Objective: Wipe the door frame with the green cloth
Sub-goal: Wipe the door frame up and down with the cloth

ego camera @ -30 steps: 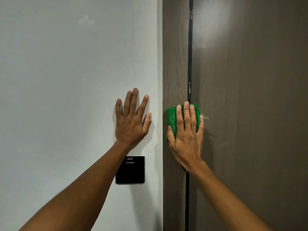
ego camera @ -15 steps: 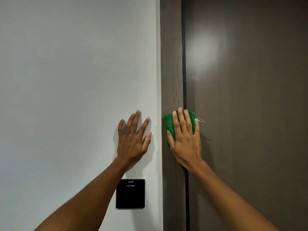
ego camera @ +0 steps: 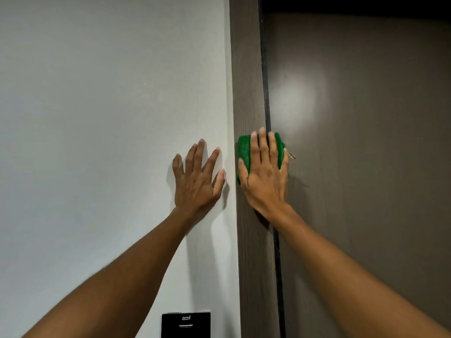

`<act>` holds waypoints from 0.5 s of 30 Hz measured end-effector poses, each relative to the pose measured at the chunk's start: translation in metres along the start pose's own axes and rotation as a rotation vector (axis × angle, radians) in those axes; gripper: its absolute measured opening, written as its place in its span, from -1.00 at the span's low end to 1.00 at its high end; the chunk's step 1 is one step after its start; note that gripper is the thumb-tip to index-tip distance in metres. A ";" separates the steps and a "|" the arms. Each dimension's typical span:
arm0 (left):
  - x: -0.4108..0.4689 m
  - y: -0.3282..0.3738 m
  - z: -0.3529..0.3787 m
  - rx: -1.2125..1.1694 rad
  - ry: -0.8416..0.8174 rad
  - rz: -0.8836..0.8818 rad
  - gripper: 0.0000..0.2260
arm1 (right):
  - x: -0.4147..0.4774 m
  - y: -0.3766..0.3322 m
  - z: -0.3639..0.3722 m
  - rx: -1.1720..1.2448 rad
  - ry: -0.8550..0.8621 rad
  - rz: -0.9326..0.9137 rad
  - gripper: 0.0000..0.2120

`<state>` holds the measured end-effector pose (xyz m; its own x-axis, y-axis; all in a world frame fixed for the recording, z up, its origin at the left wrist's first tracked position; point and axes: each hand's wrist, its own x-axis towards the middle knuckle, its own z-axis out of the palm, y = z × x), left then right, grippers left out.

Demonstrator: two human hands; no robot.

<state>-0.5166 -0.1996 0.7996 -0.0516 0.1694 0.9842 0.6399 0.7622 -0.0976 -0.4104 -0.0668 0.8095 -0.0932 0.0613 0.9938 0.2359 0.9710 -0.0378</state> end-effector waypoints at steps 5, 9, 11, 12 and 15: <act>-0.001 -0.004 0.003 -0.008 0.049 0.020 -0.47 | 0.066 -0.017 -0.005 0.029 0.061 0.122 -0.34; 0.000 -0.003 0.004 -0.001 0.056 0.025 -0.47 | 0.074 -0.020 -0.003 -0.047 0.065 0.029 -0.37; -0.001 -0.003 0.005 0.013 0.044 0.028 -0.47 | 0.061 -0.019 -0.001 -0.073 0.060 -0.037 -0.38; -0.001 -0.003 0.004 0.019 0.034 0.028 -0.47 | 0.056 -0.019 0.000 -0.080 0.056 -0.059 -0.38; -0.004 0.000 0.000 0.015 0.000 0.015 -0.47 | 0.040 -0.019 -0.002 -0.083 0.045 -0.067 -0.38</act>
<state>-0.5165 -0.2005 0.7960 -0.0421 0.1813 0.9825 0.6291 0.7688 -0.1149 -0.4171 -0.0830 0.8501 -0.0681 -0.0159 0.9975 0.3103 0.9499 0.0363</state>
